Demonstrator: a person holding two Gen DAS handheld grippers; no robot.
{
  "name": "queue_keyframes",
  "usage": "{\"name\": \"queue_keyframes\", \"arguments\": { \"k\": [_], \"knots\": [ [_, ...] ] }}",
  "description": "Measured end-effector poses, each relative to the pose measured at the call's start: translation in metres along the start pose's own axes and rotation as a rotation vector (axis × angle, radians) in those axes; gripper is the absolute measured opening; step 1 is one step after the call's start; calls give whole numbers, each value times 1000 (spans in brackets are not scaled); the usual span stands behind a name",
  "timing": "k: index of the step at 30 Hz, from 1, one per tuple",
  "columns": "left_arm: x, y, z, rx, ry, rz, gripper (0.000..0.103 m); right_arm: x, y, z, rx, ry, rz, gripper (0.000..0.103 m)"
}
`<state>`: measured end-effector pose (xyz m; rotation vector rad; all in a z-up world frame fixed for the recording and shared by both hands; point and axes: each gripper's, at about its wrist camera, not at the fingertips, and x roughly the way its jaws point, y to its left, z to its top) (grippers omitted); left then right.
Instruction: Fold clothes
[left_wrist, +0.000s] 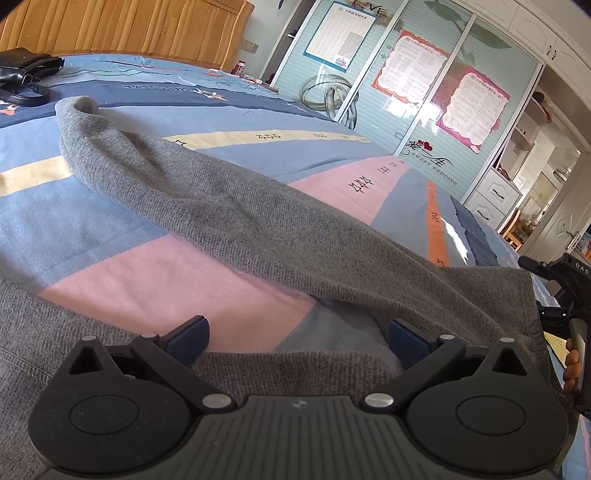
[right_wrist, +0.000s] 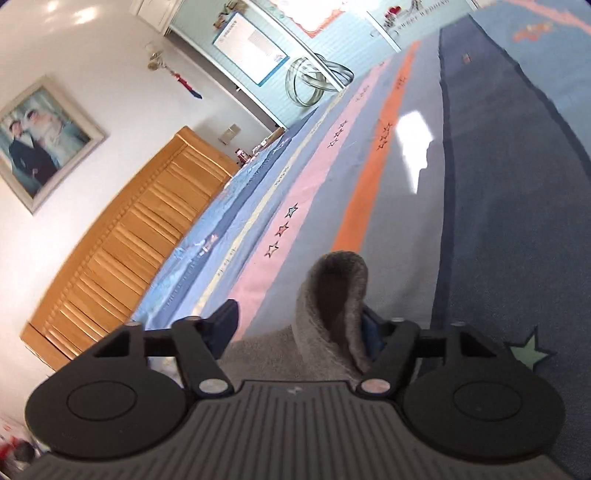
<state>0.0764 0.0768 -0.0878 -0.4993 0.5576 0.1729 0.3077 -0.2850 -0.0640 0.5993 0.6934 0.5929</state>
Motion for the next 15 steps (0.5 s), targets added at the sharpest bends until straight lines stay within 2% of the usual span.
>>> {"name": "queue_keyframes", "arguments": {
  "k": [1,2,3,5,7,8,10,12,13,15],
  "knots": [
    [0,0,0,1,0,0,102,-1,3,0,-26,6,-28,47],
    [0,0,0,2,0,0,102,-1,6,-1,-54,9,-65,40],
    [0,0,0,3,0,1,102,0,9,-2,-82,12,-101,25],
    [0,0,0,5,0,2,102,1,15,-5,-133,18,-160,22],
    [1,-1,0,7,-1,3,102,3,21,-8,-177,22,-198,14],
    [1,-1,0,9,-2,4,102,3,24,-9,-217,11,-241,14],
    [1,-1,0,10,-3,5,102,5,37,-15,-321,-27,-350,13],
    [1,-1,-1,14,-4,8,102,15,55,-20,-494,-55,-491,13],
    [1,-2,-1,16,-4,10,102,25,58,-22,-584,-48,-560,13],
    [1,-2,-1,22,-2,12,102,46,50,-23,-629,-15,-641,13]
  ]
}}
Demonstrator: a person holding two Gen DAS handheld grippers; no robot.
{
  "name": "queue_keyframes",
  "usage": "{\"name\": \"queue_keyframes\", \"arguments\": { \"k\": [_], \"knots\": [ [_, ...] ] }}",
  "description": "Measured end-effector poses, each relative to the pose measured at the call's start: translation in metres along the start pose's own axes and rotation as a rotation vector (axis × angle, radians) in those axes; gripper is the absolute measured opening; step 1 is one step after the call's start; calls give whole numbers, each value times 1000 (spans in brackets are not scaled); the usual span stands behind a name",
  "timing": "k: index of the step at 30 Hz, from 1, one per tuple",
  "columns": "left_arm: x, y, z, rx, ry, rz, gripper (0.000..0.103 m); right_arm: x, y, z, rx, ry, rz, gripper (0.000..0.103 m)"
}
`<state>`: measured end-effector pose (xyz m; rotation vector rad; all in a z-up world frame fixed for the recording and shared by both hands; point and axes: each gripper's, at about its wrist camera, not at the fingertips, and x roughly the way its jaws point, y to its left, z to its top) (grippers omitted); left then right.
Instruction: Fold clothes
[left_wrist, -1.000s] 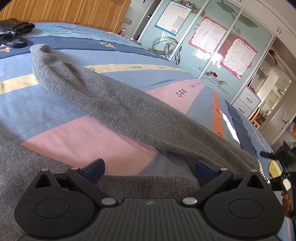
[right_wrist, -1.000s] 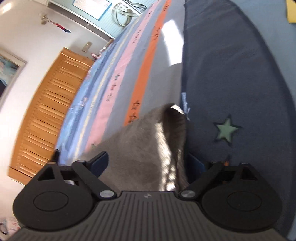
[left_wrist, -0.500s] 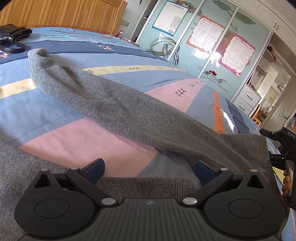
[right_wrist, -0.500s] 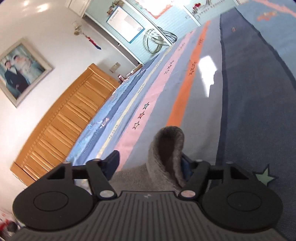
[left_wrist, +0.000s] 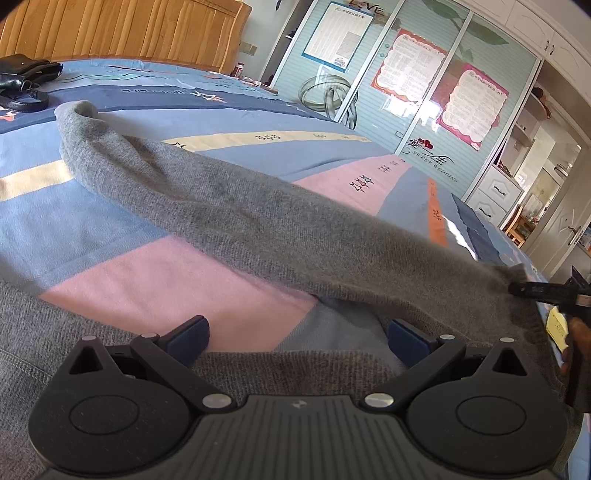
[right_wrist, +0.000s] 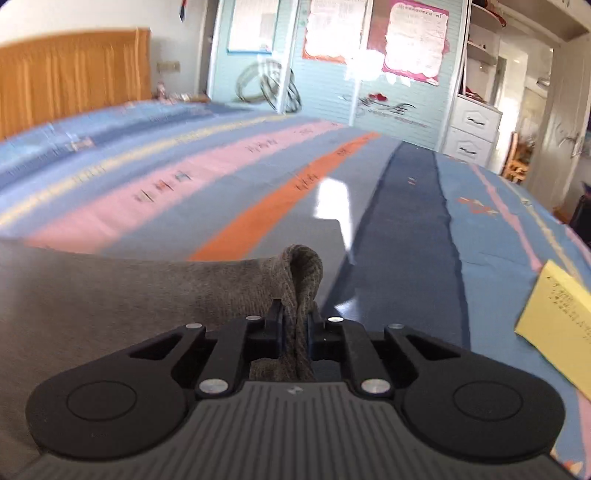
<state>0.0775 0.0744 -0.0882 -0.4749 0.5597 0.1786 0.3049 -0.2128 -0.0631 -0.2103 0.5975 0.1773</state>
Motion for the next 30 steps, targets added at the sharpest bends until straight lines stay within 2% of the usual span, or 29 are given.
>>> {"name": "queue_keyframes", "arguments": {
  "k": [2,6,11,14,15,16,17,19,20,22,25,30],
  "knots": [
    [0,1,0,1,1,-1,102,21,8,-3,-42,40,-47,13],
    [-1,3,0,4,1,-2,102,37,13,-2,-56,39,-104,16],
    [-2,4,-1,4,2,-5,102,32,15,3,-65,12,-145,17],
    [-3,6,0,2,4,-7,102,53,5,-1,-17,110,-151,23],
    [-3,7,0,3,5,-7,102,54,1,0,8,108,-150,27],
    [-3,7,0,3,7,-7,102,55,-2,1,32,104,-148,37],
    [-4,7,0,5,8,-6,102,58,-12,1,102,120,-129,42],
    [-4,7,1,6,12,-6,102,57,-42,0,285,142,-74,73],
    [-4,7,1,6,14,-6,102,53,-57,-4,377,148,-47,77],
    [-5,7,2,4,18,-6,102,37,-82,-14,526,108,-8,77],
    [-6,6,3,2,29,-8,102,0,-106,-31,668,18,-15,77],
    [-12,6,3,-10,44,-12,102,-79,-116,-72,803,-73,35,79]
  ]
}}
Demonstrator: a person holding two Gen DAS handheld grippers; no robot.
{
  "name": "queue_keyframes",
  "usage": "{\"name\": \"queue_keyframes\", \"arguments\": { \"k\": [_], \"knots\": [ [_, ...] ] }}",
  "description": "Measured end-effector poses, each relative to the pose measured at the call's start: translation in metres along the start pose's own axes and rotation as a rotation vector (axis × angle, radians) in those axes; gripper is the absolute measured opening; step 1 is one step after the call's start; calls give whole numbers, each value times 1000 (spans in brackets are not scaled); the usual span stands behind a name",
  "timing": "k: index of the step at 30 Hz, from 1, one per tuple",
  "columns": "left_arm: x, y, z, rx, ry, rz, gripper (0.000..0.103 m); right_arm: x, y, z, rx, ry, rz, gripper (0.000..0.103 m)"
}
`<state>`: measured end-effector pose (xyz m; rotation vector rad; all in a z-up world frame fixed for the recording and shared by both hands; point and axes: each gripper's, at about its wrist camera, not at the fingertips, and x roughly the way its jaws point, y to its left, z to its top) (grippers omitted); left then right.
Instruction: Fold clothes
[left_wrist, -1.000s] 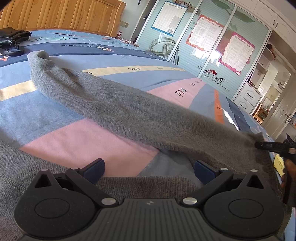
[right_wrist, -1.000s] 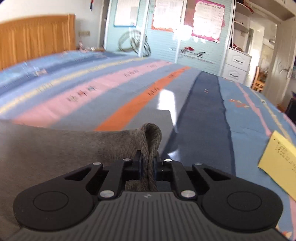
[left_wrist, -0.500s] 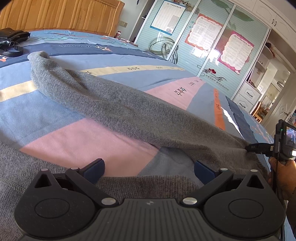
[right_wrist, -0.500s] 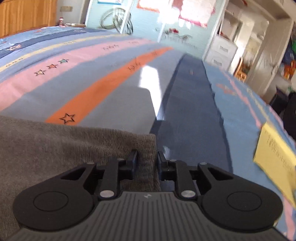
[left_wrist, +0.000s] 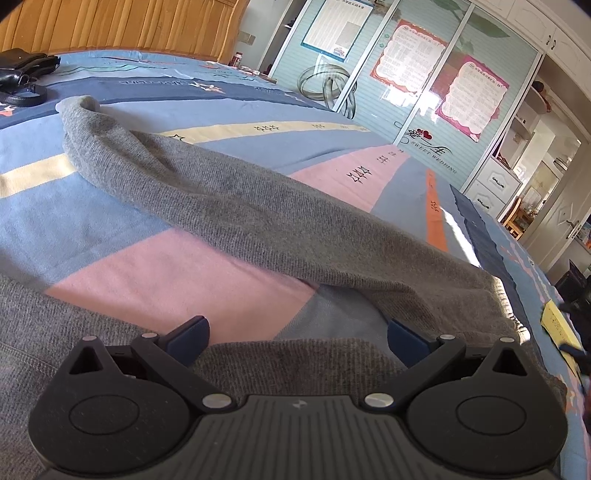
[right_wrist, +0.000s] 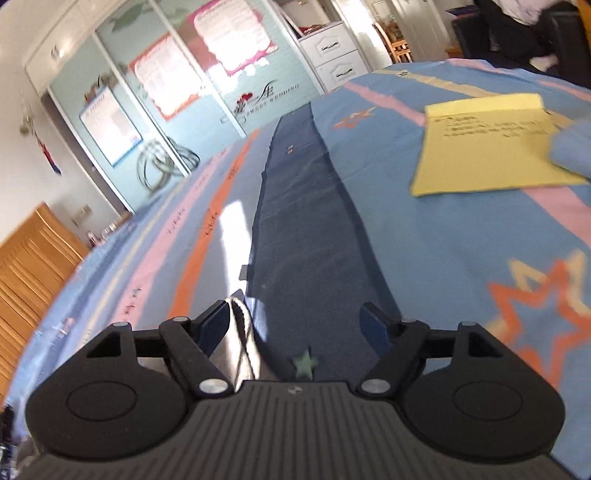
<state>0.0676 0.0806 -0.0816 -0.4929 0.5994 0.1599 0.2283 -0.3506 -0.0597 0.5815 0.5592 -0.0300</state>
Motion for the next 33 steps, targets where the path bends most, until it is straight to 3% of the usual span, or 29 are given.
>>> {"name": "queue_keyframes", "arguments": {
  "k": [4,8,10,18,26,27,29,30,31,33],
  "knots": [
    [-7,-1,0,-8,6,2,102,-55,-34,-26,141,9,6,86],
    [-12,-3,-1,-24,13,5,102,-71,-58,-51,212,48,5,86],
    [-14,-6,-2,-25,16,5,102,-68,-60,-60,219,67,2,86],
    [-18,-15,-7,-12,23,1,102,-45,-53,-73,225,103,173,85],
    [-16,-15,-9,-8,29,9,102,-34,-33,-68,169,106,124,87],
    [-15,-16,-9,-7,29,10,102,-34,-31,-67,148,115,115,84],
    [-15,-16,-9,-6,30,11,102,-33,-25,-66,78,134,63,61],
    [-15,-16,-9,-6,30,12,102,-33,-26,-67,74,141,59,20],
    [-16,-16,-9,-7,31,12,102,-33,-28,-67,73,148,55,10],
    [-17,-17,-9,-7,30,12,102,-35,-28,-69,47,149,49,9]
  ]
}}
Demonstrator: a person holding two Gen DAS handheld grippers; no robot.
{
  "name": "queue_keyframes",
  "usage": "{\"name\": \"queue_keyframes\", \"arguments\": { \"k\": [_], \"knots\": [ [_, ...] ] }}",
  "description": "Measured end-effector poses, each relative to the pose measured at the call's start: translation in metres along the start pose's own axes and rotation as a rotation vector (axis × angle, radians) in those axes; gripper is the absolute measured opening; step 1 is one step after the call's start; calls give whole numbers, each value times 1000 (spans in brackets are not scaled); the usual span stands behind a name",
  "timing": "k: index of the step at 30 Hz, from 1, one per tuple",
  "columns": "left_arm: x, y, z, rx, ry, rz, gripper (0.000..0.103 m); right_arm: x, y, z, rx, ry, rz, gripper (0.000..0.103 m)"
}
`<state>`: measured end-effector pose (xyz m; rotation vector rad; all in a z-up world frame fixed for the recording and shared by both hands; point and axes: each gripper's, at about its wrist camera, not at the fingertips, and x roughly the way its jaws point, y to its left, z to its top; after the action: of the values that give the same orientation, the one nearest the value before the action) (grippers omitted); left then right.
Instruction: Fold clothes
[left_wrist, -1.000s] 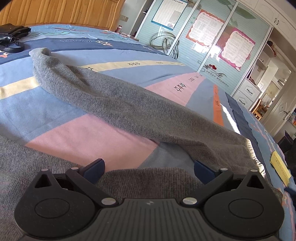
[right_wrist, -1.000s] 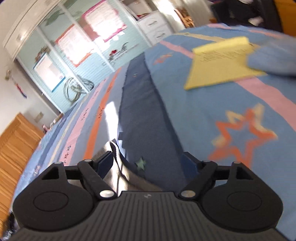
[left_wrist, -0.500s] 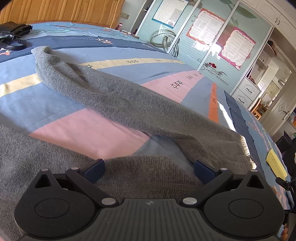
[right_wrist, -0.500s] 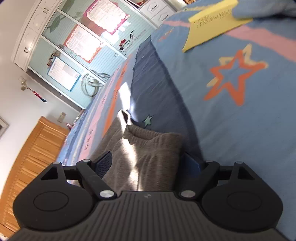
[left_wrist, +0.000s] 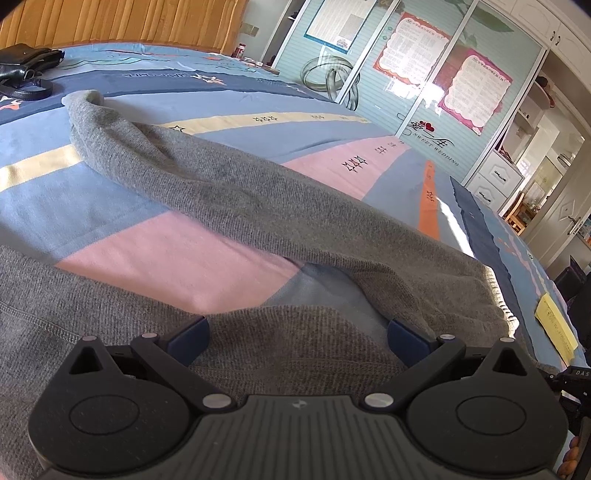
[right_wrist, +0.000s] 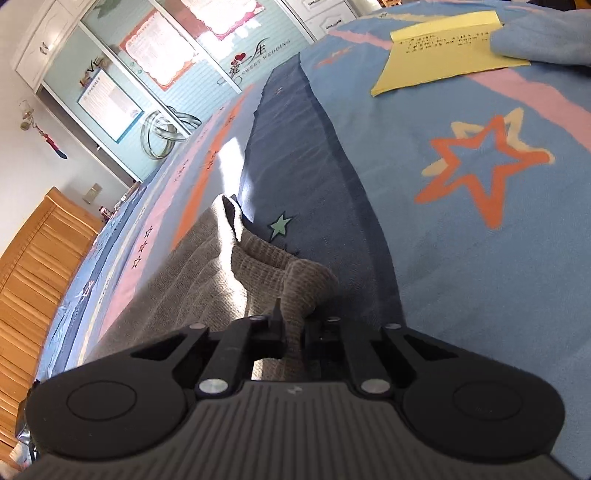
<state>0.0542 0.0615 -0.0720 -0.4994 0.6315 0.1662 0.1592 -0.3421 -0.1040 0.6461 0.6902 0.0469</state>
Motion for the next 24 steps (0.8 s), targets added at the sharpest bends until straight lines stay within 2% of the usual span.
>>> {"name": "queue_keyframes", "arguments": {
  "k": [1,4,7,8,11,14,17,24],
  "knots": [
    [0,0,0,1,0,0,102,-2,2,-1,-25,-6,-5,9],
    [0,0,0,1,1,2,102,-9,25,-8,-217,-50,-92,8],
    [0,-1,0,4,2,3,102,-17,59,-19,-470,-111,-219,8],
    [0,-1,0,4,2,2,102,-15,61,-19,-490,-112,-256,8],
    [-2,1,1,0,4,-7,102,-1,39,-13,-420,-48,-309,9],
    [-2,4,4,-8,9,-13,102,-2,28,-14,-364,-61,-290,9],
    [-2,7,6,-16,19,-21,102,-3,18,-11,-303,-66,-258,10],
    [-12,14,14,-29,12,-36,102,-13,-8,-4,-68,-49,-139,14]
  ]
}}
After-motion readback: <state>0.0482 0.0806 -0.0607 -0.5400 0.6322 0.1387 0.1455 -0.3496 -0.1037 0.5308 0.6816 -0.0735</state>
